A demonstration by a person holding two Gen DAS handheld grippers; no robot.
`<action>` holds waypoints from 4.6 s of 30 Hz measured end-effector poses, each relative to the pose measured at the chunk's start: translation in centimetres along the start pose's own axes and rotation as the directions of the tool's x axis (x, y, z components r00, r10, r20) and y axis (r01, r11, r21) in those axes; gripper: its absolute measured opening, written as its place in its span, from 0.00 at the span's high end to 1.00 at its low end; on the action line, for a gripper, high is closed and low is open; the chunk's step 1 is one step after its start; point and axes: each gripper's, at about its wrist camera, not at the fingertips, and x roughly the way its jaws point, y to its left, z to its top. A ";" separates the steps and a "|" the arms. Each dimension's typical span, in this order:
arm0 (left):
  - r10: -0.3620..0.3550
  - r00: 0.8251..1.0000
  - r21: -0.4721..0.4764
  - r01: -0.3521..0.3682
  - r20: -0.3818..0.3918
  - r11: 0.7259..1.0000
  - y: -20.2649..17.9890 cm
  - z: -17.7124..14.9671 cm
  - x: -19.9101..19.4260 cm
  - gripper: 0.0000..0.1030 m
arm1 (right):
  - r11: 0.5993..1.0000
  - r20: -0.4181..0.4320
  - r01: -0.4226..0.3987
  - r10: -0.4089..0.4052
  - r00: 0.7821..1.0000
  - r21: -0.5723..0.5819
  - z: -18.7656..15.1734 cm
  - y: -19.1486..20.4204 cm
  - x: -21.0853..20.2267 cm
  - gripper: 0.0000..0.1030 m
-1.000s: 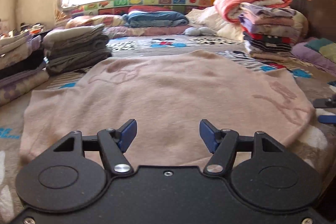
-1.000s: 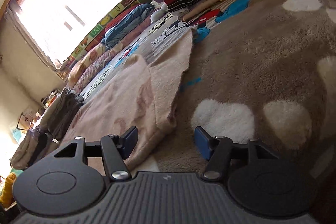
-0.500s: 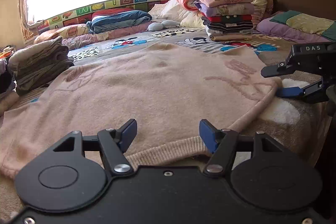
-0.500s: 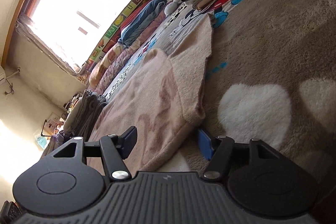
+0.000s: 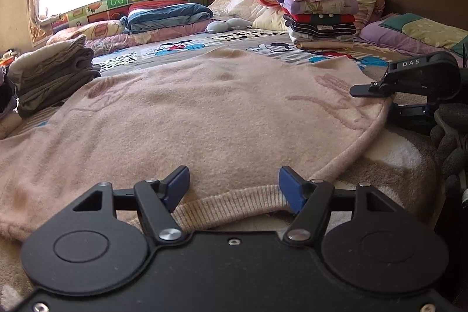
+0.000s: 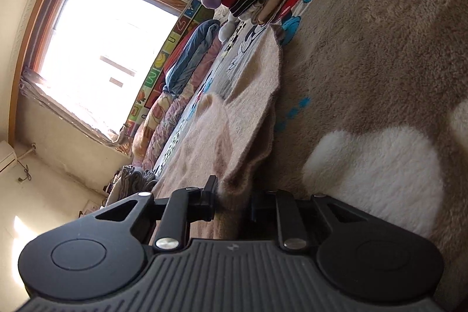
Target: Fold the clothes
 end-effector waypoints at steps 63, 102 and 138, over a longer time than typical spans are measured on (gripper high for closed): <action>-0.148 0.985 -0.097 0.139 -0.087 0.986 0.6 18.6 7.4 0.95 | 0.617 0.115 0.171 -0.129 0.985 -0.768 -6.4 10.4 2.0 0.55; -0.222 0.959 -0.595 0.283 0.175 0.753 19.3 8.3 4.7 0.97 | 0.099 0.036 0.050 -0.134 0.990 -0.994 -15.5 15.1 1.2 0.71; -0.234 0.969 -0.568 0.234 0.074 0.789 18.4 7.1 7.8 0.97 | 0.120 0.010 0.025 -0.124 0.992 -0.993 -16.1 15.5 -0.8 0.64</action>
